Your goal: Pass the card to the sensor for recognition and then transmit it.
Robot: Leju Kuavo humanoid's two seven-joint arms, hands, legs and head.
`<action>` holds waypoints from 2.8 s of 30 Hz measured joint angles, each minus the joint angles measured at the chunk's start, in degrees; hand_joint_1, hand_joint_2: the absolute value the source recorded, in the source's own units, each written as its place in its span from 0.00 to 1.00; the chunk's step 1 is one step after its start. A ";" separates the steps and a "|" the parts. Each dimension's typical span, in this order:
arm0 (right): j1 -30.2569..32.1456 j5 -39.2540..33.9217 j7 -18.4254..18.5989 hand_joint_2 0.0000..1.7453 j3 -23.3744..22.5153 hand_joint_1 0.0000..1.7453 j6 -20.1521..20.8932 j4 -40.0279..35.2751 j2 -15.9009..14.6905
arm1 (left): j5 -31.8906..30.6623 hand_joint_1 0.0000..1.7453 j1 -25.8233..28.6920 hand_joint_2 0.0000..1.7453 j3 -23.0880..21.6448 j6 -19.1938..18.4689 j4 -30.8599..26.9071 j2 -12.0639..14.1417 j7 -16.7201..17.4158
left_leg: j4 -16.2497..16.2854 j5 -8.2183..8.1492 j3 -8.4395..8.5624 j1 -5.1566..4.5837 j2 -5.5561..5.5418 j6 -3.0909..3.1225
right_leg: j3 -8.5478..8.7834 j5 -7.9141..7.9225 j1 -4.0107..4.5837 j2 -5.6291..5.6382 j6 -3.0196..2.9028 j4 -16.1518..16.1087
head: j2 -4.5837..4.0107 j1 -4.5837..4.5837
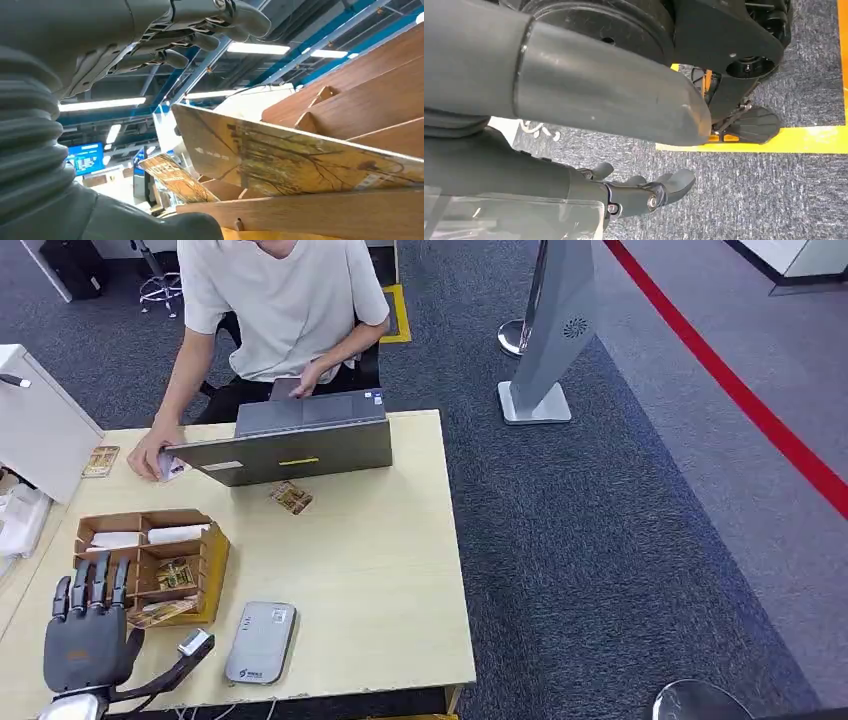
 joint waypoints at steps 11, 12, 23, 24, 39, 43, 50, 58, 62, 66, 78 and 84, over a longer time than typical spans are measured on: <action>0.00 0.02 0.00 0.00 0.00 0.00 0.05 0.00 0.02 | 0.00 0.00 -0.60 1.00 -0.87 0.17 0.48 -0.02 0.02 | 0.00 0.00 0.00 0.00 0.00 0.00 | -0.01 0.00 0.00 0.00 0.00 0.00 | 0.00 0.00; -0.01 0.04 0.00 0.00 0.00 0.00 0.07 0.00 0.02 | 0.00 0.00 -0.89 1.00 -1.20 0.17 0.59 -0.02 0.02 | 0.00 0.00 0.00 0.00 -0.01 0.00 | 0.00 0.00 0.00 0.00 0.00 0.00 | 0.00 0.00; -0.04 0.11 -0.15 0.00 0.00 0.00 0.02 0.00 0.11 | 0.00 0.00 -2.56 1.00 -4.74 0.11 0.92 -0.02 1.20 | 0.01 0.00 0.00 0.00 0.00 0.00 | -0.01 0.00 0.00 0.01 0.00 0.00 | 0.02 0.00; -0.05 0.13 -0.15 0.00 0.00 0.00 0.02 0.00 0.13 | 0.00 0.00 -2.58 1.00 -4.92 0.11 0.92 -0.02 1.29 | 0.01 0.00 0.00 0.00 0.00 0.00 | -0.01 0.00 0.00 0.01 0.00 0.00 | 0.00 0.00; -0.04 0.31 -0.15 0.00 -0.28 0.00 0.04 0.00 0.22 | 0.00 0.00 -2.73 1.00 -5.70 0.09 0.92 -0.02 1.07 | 0.01 0.00 0.00 0.00 0.00 0.00 | -0.01 0.00 0.00 0.00 0.00 0.00 | 0.00 0.00; -0.04 0.72 -0.15 0.00 -0.33 0.00 0.04 0.00 0.22 | 0.00 0.00 -2.73 1.00 -5.70 0.09 0.92 -0.02 1.07 | 0.00 0.00 0.00 0.00 0.00 0.00 | -0.01 0.00 0.00 0.00 0.00 0.00 | 0.00 0.00; -0.04 0.70 -0.15 0.00 -0.39 0.00 0.04 0.00 0.24 | 0.00 1.00 -2.73 1.00 -5.70 0.07 0.92 -0.02 0.98 | 0.00 0.00 0.00 0.00 0.00 0.00 | -0.01 0.00 0.00 0.00 0.00 0.00 | 0.00 0.00; -0.04 0.90 -0.15 0.00 -0.44 0.00 0.04 0.00 0.24 | 0.00 1.00 -2.63 1.00 -5.64 -0.31 0.94 -0.22 -2.03 | 0.00 0.00 -0.01 0.00 0.00 0.00 | 0.00 0.00 0.00 0.00 0.00 0.00 | 0.00 0.00; -0.04 0.90 -0.15 0.00 -0.44 0.00 0.04 0.00 0.24 | 0.00 1.00 -2.56 1.00 -5.44 -0.54 0.94 -0.61 -2.84 | 0.00 0.00 -0.01 0.00 0.00 0.00 | 0.00 0.00 0.00 0.00 0.00 0.00 | 0.02 0.00; -0.04 0.90 -0.15 0.00 -0.46 0.00 0.04 0.00 0.24 | 0.00 1.00 -2.53 1.00 -5.14 -0.61 0.94 -0.94 -3.74 | 0.00 0.00 -0.02 0.00 -0.01 0.00 | 0.00 0.00 0.00 0.00 0.00 0.00 | 0.00 0.00; -0.03 1.03 -0.15 0.00 -0.52 0.00 0.00 0.00 0.24 | 0.00 1.00 -2.17 1.00 -2.23 -1.77 0.96 -2.49 -7.45 | 0.00 0.00 -0.02 0.00 -0.01 0.00 | -0.01 0.00 0.00 0.00 0.00 0.00 | 0.00 0.00; -0.03 1.03 -0.18 0.00 -0.79 0.00 -0.02 0.00 0.24 | 0.00 1.00 -2.16 1.00 -1.42 -2.08 1.05 -2.97 -7.50 | 0.00 0.00 -0.02 0.00 -0.01 0.00 | 0.00 0.00 0.00 0.00 0.00 0.00 | 0.02 0.00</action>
